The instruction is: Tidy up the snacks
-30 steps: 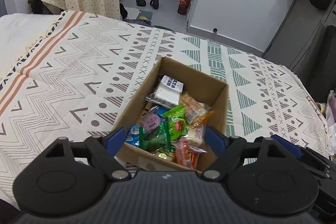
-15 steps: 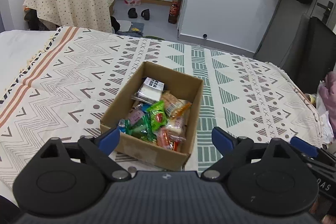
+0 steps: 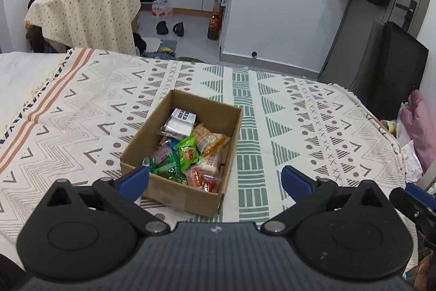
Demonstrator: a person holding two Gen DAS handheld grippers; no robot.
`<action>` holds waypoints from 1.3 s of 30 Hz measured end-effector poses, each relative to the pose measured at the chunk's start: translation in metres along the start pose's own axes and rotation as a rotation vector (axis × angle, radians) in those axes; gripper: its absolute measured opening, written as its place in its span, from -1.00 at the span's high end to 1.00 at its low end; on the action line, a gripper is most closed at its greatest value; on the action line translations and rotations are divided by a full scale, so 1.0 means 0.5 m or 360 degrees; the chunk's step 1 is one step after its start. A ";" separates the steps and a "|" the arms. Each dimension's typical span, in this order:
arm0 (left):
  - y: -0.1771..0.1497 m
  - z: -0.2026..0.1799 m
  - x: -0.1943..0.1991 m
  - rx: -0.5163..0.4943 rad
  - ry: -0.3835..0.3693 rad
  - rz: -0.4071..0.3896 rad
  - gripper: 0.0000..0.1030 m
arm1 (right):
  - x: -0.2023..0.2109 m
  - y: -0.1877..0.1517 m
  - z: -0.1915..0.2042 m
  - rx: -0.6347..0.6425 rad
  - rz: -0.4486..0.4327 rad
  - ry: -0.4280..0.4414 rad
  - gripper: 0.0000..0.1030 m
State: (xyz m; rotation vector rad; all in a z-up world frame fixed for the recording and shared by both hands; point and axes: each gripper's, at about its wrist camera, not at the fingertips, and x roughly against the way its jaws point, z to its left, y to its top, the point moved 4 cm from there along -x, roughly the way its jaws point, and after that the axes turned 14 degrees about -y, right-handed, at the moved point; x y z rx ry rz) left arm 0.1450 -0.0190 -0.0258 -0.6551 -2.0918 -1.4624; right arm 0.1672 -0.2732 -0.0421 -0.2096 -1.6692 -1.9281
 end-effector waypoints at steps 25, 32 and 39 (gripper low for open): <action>-0.066 -0.005 0.163 -0.0033 -0.0092 0.0026 -1.00 | 0.122 -0.026 0.070 0.0133 0.0044 0.0051 -1.00; -0.079 0.000 0.194 -0.0054 -0.0094 0.0010 -1.00 | 0.151 -0.032 0.113 0.0223 0.0062 0.0059 -1.00; -0.082 0.006 0.229 -0.0127 -0.0077 -0.0035 -1.00 | 0.164 -0.034 0.126 0.0237 0.0082 0.0074 -1.00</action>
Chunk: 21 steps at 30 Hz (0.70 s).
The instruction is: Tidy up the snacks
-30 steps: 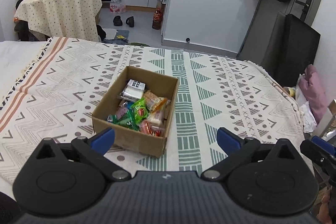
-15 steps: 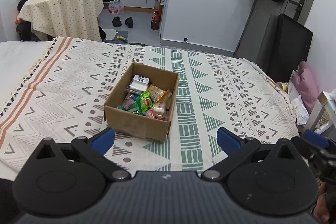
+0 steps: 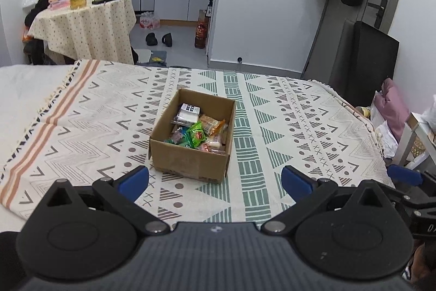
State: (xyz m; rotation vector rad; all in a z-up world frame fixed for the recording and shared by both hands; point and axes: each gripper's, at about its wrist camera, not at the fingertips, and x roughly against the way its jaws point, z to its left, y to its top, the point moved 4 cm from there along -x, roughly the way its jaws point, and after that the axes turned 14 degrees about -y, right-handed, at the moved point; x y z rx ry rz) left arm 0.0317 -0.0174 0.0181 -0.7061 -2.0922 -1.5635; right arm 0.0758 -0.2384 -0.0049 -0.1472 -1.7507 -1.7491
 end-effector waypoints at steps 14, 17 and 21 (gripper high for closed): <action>-0.007 -0.022 0.017 -0.0081 -0.0030 -0.0025 -1.00 | 0.007 -0.001 0.010 -0.0019 0.0037 0.0011 -1.00; -0.008 -0.022 0.019 -0.0068 -0.0029 -0.0026 -1.00 | 0.007 -0.002 0.010 -0.0019 0.0037 0.0013 -1.00; -0.009 -0.022 0.019 -0.0061 -0.0031 -0.0022 -1.00 | 0.005 -0.004 0.010 -0.0025 0.0045 0.0022 -1.00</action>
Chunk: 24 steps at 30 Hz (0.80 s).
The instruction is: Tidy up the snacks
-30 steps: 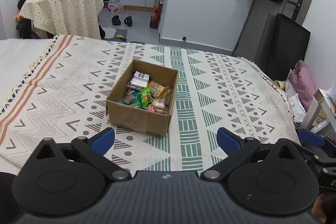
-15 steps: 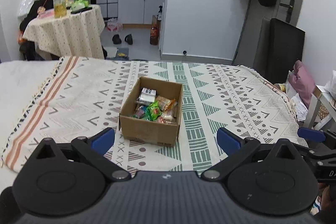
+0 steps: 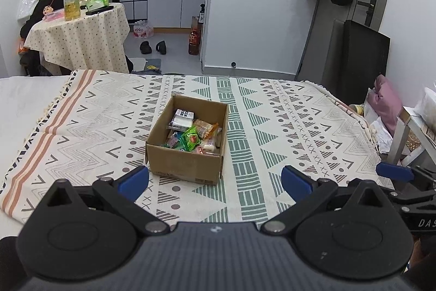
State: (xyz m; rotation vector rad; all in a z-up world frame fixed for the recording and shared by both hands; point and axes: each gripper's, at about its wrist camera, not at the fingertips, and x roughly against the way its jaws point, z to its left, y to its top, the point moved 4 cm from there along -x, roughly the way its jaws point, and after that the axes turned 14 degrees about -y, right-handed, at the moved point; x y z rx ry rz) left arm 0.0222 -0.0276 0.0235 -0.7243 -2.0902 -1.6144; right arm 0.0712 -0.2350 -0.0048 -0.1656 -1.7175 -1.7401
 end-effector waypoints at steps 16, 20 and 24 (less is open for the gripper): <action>-0.006 -0.003 -0.002 0.0010 0.0017 0.0012 -1.00 | 0.002 -0.002 -0.005 -0.0004 0.0003 -0.0012 -1.00; -0.006 -0.003 0.000 0.0013 0.0020 0.0011 -1.00 | 0.002 -0.002 -0.005 -0.0005 0.0005 -0.0008 -1.00; -0.007 0.000 0.002 0.0014 0.0022 0.0014 -1.00 | 0.001 -0.002 -0.004 -0.0002 0.0010 -0.0010 -1.00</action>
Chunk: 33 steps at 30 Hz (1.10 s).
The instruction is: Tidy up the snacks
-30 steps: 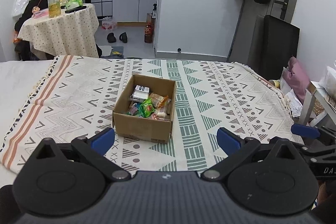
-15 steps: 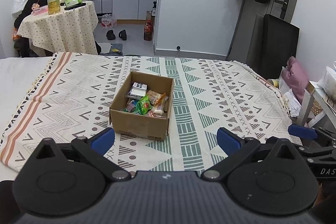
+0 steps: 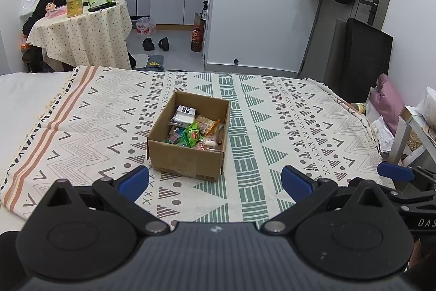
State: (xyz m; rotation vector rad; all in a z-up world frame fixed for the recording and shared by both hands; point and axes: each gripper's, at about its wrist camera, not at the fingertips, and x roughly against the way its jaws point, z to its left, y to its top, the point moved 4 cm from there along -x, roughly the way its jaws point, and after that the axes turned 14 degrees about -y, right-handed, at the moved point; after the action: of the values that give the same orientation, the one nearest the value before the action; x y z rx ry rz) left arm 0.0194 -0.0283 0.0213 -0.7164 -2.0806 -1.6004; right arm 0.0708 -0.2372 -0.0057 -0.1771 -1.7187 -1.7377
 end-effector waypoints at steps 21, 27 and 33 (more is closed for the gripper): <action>0.001 -0.002 -0.003 -0.0010 -0.0021 0.0018 -1.00 | -0.007 0.002 0.002 0.0020 0.0013 -0.0009 -1.00; 0.000 -0.001 -0.003 -0.0007 -0.0020 0.0018 -1.00 | -0.007 0.002 0.002 0.0020 0.0013 -0.0010 -1.00; 0.001 0.002 -0.004 -0.0006 -0.0015 0.0017 -1.00 | -0.006 0.002 0.003 0.0022 0.0012 -0.0012 -1.00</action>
State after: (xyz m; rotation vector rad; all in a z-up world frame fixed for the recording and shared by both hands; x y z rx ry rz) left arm 0.0211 -0.0274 0.0201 -0.7363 -2.0775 -1.5984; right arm 0.0733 -0.2348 -0.0065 -0.1837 -1.7332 -1.7215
